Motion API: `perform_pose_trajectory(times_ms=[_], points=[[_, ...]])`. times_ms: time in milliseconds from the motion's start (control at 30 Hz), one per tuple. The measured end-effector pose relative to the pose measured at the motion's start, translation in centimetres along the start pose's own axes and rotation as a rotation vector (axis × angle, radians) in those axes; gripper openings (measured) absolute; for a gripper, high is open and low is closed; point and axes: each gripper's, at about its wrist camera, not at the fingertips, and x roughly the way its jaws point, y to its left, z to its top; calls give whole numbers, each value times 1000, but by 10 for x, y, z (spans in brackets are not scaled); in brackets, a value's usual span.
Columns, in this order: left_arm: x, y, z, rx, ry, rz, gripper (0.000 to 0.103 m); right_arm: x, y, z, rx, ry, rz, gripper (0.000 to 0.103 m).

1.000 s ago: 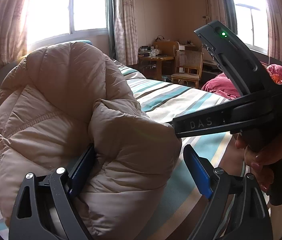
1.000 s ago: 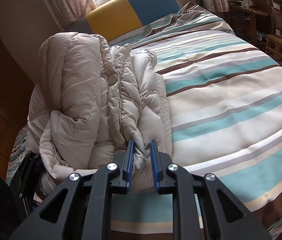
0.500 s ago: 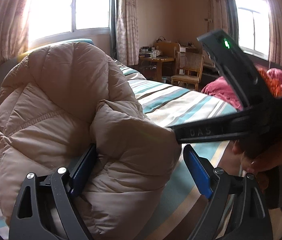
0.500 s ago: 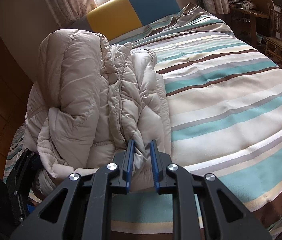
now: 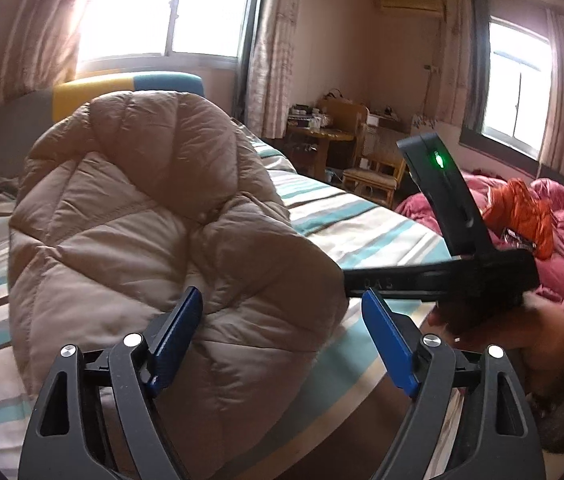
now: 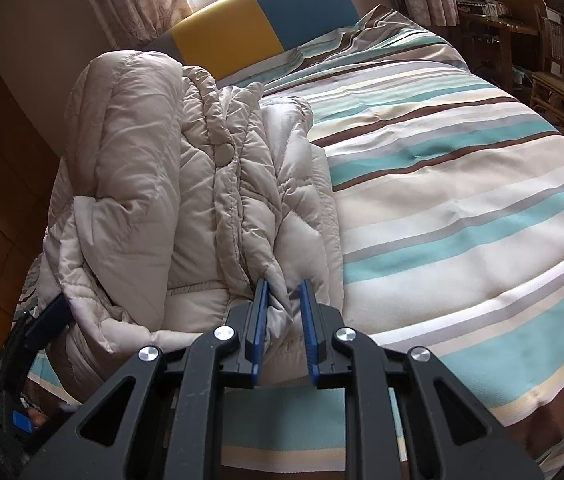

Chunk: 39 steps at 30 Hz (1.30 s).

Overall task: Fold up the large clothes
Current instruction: 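Grasp the folded cream jacket bundle with both tools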

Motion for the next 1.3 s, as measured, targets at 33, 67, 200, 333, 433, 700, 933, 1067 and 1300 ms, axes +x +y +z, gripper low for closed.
perform_pose_trajectory(times_ms=[33, 67, 200, 333, 433, 700, 933, 1067, 1300], points=[[-1, 1, 0, -4, -2, 6, 82, 0, 0, 0, -2, 0, -2, 15], [-2, 3, 0, -14, -7, 15, 82, 0, 1, 0, -4, 1, -3, 15], [-2, 10, 1, -78, -8, 49, 75, 1, 1, 0, -5, 0, -4, 15], [-4, 12, 3, -120, -17, 98, 75, 2, 2, -1, -7, -1, -7, 15], [0, 12, 6, -142, -8, 138, 75, 2, 2, 0, -3, -3, -7, 15], [9, 8, 12, -169, 2, 199, 75, 2, 1, -2, -2, -3, -6, 15], [24, 7, 20, -179, 17, 230, 75, 2, 1, -3, 2, -4, -7, 15], [27, 8, 21, -186, 20, 228, 75, 2, 1, -3, 3, -6, -9, 15], [17, 10, 28, -212, 25, 214, 75, 5, 3, -7, -11, -17, -28, 14]])
